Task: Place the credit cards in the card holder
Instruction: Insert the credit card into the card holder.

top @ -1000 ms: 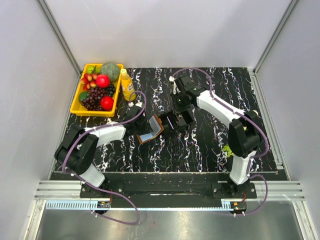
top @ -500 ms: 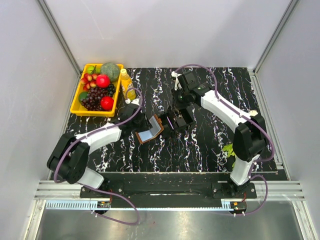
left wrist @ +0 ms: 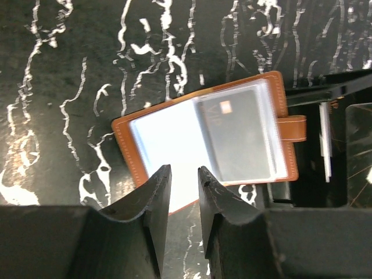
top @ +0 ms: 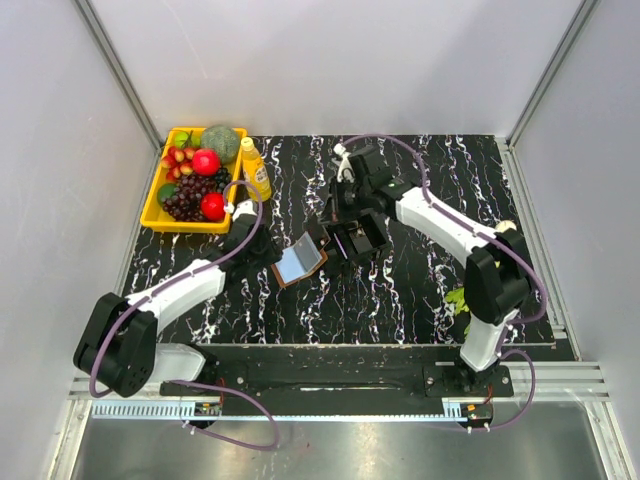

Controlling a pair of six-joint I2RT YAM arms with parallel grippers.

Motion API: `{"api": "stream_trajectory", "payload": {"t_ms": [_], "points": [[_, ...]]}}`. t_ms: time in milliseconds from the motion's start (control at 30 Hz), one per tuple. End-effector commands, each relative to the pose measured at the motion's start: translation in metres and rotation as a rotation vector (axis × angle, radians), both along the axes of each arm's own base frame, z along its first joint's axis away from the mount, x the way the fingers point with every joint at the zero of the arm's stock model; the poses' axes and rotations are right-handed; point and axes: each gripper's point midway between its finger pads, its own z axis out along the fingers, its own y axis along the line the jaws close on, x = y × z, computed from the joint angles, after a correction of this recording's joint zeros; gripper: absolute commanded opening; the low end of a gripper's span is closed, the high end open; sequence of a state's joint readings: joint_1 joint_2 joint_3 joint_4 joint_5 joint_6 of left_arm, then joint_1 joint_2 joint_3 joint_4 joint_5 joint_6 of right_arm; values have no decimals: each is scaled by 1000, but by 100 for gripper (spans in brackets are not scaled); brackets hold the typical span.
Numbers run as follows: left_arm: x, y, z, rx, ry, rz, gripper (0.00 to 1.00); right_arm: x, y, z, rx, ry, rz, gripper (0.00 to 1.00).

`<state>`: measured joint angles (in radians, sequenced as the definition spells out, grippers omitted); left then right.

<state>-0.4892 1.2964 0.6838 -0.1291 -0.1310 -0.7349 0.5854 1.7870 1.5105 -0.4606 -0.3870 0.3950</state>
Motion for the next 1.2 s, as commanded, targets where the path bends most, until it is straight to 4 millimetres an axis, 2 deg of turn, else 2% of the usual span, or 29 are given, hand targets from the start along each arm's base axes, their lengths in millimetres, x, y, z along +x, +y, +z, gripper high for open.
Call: {"api": "stream_trajectory", "payload": {"t_ms": [0,133,233,500,767,867,1167], "points": [[-2,12,-5,14,3,38,29,-9,40,-8,101,42,63,0],[-9,11,-13,-2,21,34,28,-5,51,-20,121,67,73,0],[-10,11,-17,2,30,29,28,-2,54,-39,109,85,76,0],[-7,2,-26,-13,59,5,27,-5,52,-84,45,118,110,0],[-5,-2,-32,-19,79,-2,27,1,49,-124,-5,64,145,0],[-5,-1,-33,-12,83,2,27,2,46,-134,-17,52,138,0],[-14,7,-56,20,137,29,26,10,44,-144,2,48,49,0]]}}
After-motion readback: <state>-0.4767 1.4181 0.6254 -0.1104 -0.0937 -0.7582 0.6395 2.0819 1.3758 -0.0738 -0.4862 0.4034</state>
